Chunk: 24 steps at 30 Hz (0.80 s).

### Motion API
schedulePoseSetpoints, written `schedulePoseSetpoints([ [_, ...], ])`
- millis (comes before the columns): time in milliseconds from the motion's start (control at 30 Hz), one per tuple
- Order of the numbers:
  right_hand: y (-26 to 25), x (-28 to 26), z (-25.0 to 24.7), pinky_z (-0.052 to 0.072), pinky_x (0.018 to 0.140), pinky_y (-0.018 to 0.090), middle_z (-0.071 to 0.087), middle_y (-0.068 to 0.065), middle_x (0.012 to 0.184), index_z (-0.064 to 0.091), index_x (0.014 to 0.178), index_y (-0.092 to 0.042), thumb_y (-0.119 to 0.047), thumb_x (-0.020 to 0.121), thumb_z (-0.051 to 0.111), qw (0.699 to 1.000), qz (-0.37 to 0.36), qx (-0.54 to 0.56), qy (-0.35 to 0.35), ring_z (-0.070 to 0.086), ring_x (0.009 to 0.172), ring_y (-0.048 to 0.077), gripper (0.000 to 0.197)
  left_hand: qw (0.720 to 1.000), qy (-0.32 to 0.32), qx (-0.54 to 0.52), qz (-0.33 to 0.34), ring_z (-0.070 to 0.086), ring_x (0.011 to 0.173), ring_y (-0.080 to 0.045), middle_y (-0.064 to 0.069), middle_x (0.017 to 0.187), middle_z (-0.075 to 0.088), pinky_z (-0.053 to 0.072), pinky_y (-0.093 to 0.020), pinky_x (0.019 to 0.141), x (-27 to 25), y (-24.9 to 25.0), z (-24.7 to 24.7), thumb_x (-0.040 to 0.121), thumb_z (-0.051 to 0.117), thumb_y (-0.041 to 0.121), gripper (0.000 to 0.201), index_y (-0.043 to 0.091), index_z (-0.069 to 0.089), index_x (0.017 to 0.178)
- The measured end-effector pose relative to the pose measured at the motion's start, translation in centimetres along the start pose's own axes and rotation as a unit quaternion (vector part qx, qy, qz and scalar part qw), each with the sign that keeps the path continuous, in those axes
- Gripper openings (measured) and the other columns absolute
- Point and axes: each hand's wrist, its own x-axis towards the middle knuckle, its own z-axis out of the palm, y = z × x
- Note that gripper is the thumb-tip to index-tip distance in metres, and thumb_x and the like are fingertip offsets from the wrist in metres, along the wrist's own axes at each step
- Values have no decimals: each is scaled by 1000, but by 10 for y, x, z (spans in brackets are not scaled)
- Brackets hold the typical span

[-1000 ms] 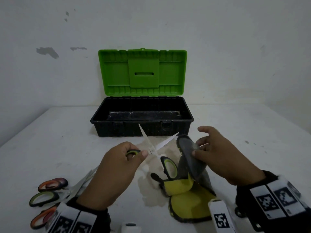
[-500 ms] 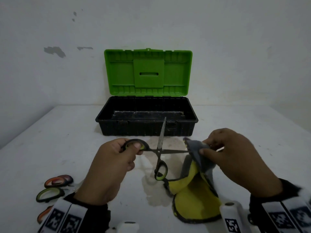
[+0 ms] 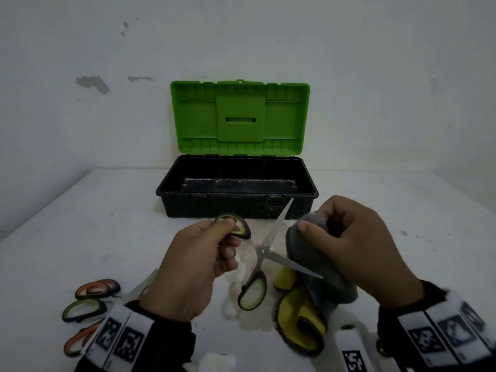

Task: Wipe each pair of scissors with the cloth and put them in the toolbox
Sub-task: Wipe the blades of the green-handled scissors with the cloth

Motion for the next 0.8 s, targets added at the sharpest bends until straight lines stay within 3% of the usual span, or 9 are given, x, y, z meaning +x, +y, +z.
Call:
schedulePoseSetpoints([
  [133,-9,-11,10,48,57,15,66,-5,71,60,81,-29,-39,76,76,999,-15,47,-8,63,67,12,20,997,33,65,35,54,54,-15,-6,64,63,44,-28,51,0,-2,5,90,62,21,18,6,71,87],
  [300,-21,-22,9,48,64,7,66,-26,95,57,86,-38,-59,69,67,996,-46,46,-54,65,84,-2,29,993,54,83,60,64,59,-17,-1,56,58,49,-31,58,3,-4,12,91,59,21,19,7,70,83],
  [400,-24,-22,17,41,72,0,63,-30,76,58,82,-43,-51,75,71,994,-89,-7,-70,58,85,-12,17,989,62,102,85,65,59,-19,1,52,53,52,-33,60,2,-7,20,93,54,19,21,5,66,83],
  [467,-23,-22,23,39,72,-2,58,-31,74,64,85,-39,-50,79,67,992,-107,-23,-59,56,85,-12,13,987,67,115,91,65,59,-22,-1,52,55,54,-35,61,1,-8,25,96,51,22,25,6,64,81],
  [533,-21,-23,29,43,67,5,58,-28,74,65,87,-36,-53,80,62,993,-105,-38,-48,58,84,-3,19,987,64,123,83,66,60,-26,-7,56,60,59,-38,63,-1,-8,29,99,46,26,28,8,61,83],
  [600,-20,-25,34,46,63,13,62,-21,73,62,86,-34,-54,79,63,994,-91,-60,-33,59,72,6,22,989,49,127,58,69,57,-26,-9,57,62,60,-40,62,-4,-7,31,101,40,30,29,10,58,89],
  [667,-20,-26,37,50,58,23,64,-13,71,58,84,-33,-55,77,63,994,-80,-77,-14,57,67,7,24,988,32,148,31,71,57,-26,-13,65,67,59,-38,62,-6,-8,32,102,37,35,31,14,57,95],
  [733,-22,-26,39,52,56,26,63,-11,70,55,83,-33,-57,77,63,994,-73,-82,-5,57,65,10,26,987,24,158,6,68,49,-21,-16,73,64,56,-37,62,-5,-9,32,102,35,36,34,10,57,99],
  [800,-22,-26,40,51,54,25,63,-11,68,56,82,-31,-57,77,62,994,-74,-86,6,57,62,10,27,985,24,169,-12,63,41,-20,-9,67,55,51,-35,60,-5,-10,32,102,32,39,39,9,57,94],
])
